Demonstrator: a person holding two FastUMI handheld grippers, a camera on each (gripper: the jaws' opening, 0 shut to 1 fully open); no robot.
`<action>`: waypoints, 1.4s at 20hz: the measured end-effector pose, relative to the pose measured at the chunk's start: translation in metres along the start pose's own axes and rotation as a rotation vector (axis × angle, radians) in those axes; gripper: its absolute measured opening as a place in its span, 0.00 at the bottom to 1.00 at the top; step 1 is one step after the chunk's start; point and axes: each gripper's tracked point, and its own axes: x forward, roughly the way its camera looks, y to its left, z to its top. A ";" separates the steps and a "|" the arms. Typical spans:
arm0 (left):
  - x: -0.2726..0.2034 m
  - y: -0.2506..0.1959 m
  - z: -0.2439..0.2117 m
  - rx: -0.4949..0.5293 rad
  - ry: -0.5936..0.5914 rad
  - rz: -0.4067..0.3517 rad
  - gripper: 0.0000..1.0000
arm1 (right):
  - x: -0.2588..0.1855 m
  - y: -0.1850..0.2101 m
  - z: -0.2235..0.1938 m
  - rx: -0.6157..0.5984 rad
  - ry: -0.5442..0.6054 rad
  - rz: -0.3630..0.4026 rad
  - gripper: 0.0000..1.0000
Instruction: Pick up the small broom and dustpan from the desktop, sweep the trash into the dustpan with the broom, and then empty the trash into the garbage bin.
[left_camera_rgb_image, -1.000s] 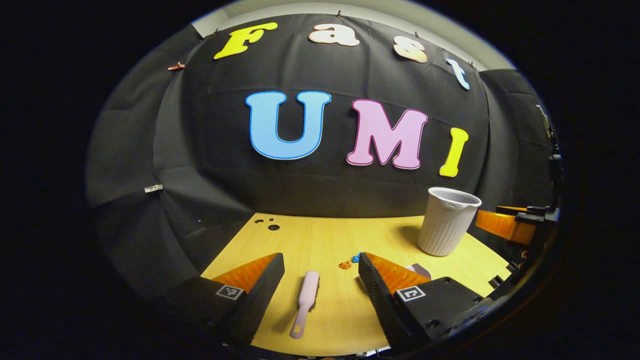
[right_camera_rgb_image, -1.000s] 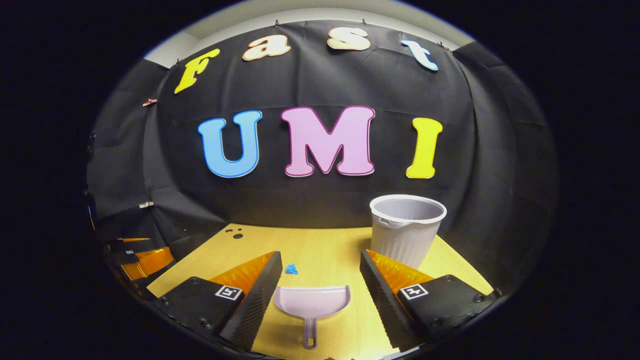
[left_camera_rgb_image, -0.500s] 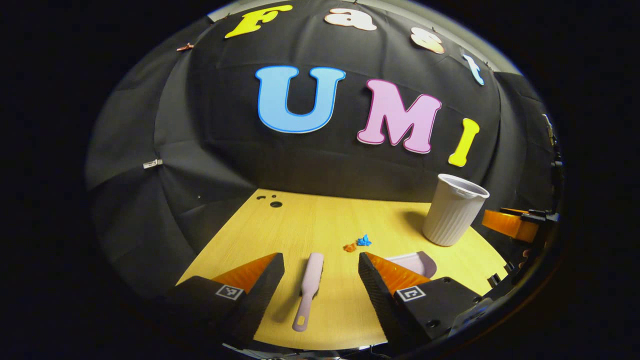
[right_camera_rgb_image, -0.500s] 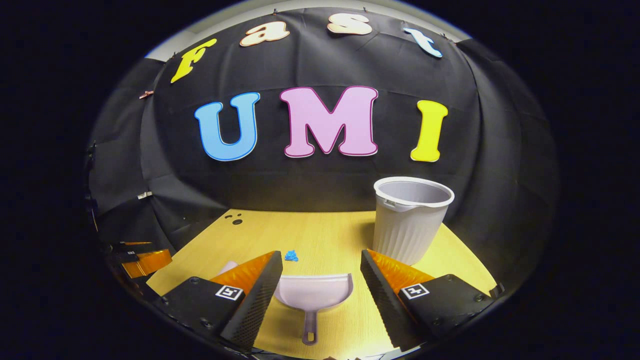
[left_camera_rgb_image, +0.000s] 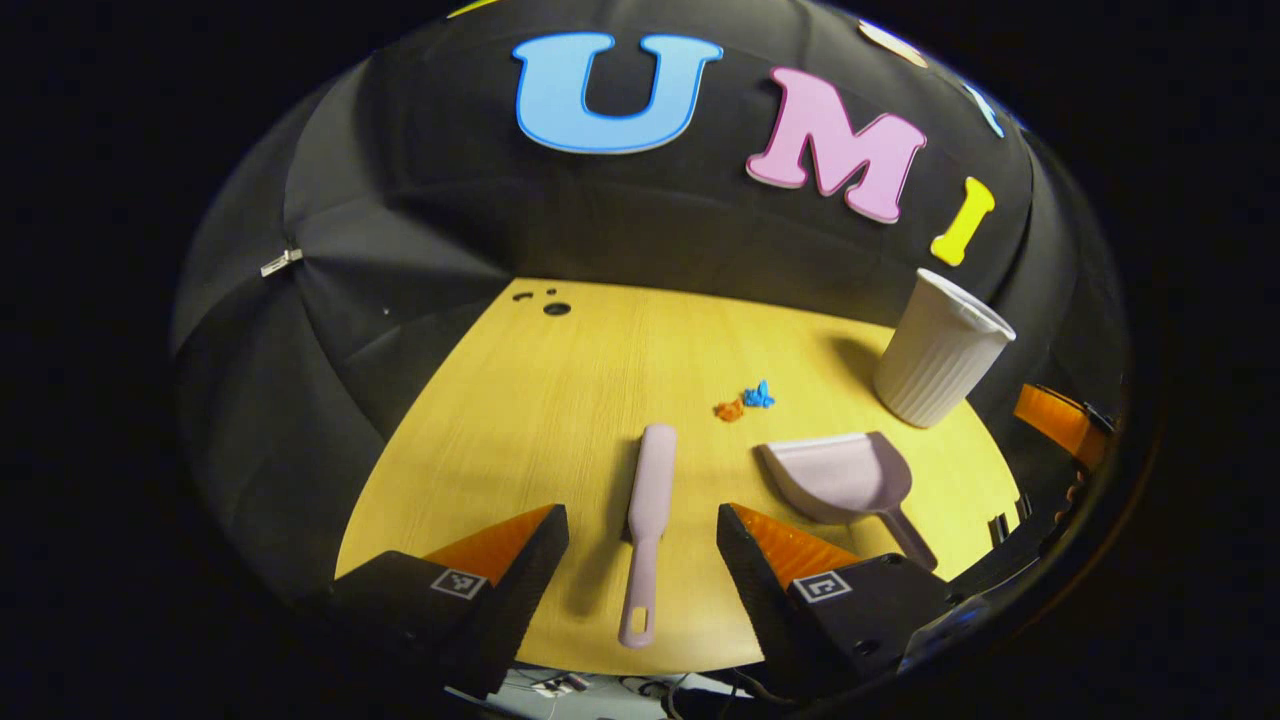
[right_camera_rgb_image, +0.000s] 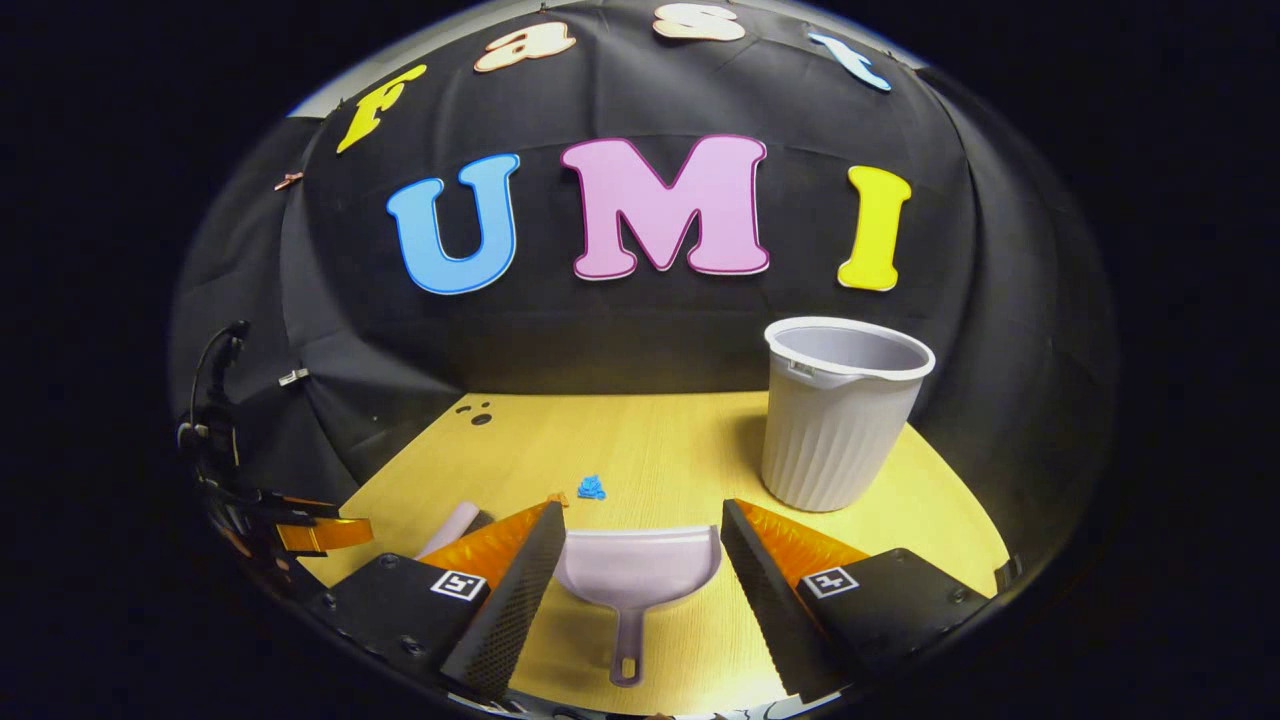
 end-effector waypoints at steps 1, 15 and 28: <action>0.007 -0.001 -0.008 0.011 0.039 -0.007 0.95 | 0.001 -0.005 -0.004 0.000 0.010 -0.006 0.98; 0.116 0.000 -0.073 0.135 0.433 0.028 0.93 | 0.010 -0.063 -0.048 0.121 0.126 -0.140 0.98; 0.129 0.005 -0.085 0.085 0.451 0.078 0.37 | 0.018 -0.058 -0.077 0.198 0.232 -0.122 0.99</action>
